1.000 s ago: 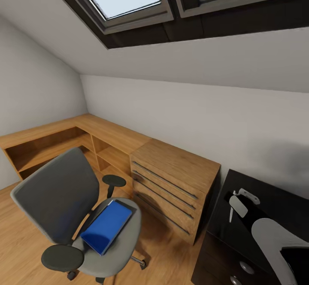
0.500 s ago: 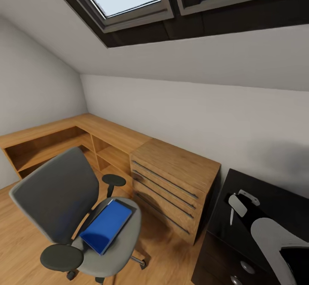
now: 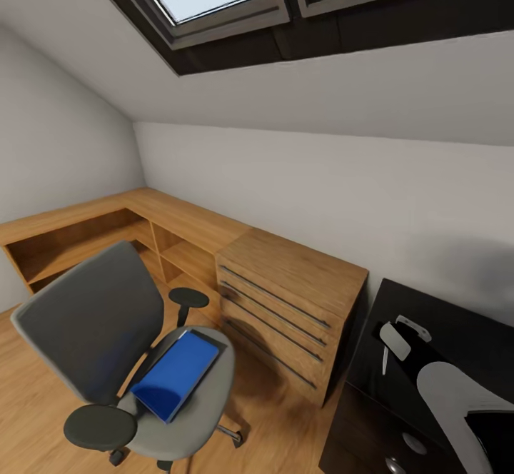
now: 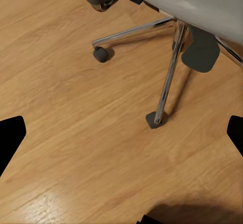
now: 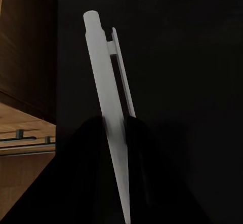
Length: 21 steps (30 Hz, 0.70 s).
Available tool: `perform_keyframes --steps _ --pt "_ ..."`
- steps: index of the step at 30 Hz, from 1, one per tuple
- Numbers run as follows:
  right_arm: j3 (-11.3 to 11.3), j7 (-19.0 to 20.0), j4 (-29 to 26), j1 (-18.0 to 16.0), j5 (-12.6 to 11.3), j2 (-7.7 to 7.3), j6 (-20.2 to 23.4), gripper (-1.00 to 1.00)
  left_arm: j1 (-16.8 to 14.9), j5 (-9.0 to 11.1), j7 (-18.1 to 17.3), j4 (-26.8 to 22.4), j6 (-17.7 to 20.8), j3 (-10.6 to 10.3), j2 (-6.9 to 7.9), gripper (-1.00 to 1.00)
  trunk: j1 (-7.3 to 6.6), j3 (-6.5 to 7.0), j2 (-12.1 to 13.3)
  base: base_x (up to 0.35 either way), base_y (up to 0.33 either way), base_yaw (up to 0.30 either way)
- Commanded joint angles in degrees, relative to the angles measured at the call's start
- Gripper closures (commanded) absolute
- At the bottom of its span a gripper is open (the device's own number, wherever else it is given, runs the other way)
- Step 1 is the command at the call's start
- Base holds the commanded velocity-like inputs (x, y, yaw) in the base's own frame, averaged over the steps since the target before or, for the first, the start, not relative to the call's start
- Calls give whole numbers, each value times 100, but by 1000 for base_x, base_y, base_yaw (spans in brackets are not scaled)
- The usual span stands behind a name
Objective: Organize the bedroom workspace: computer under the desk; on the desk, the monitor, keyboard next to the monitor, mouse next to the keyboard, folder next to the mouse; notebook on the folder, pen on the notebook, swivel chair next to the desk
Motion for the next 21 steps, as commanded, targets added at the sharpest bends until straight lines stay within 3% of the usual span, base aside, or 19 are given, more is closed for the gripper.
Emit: perform_keyframes --steps 1,11,12,21 --pt "48 -39 -15 -2 -28 -5 26 100 -3 32 10 0 -18 -11 1 -100 23 -26 -47 0 0 0" --pt "48 -39 -20 -2 -18 -5 13 100 -3 26 -9 0 -13 -11 -22 -100 45 -44 -87 0 0 0" --pt "48 -39 -22 -2 -18 -6 13 -100 -3 25 -8 0 -15 -11 -26 -100 45 -44 -87 0 0 0" --pt "47 -39 -32 -2 -19 -7 8 -100 -3 24 -1 0 -18 -8 -34 -100 45 -44 -87 0 0 0"
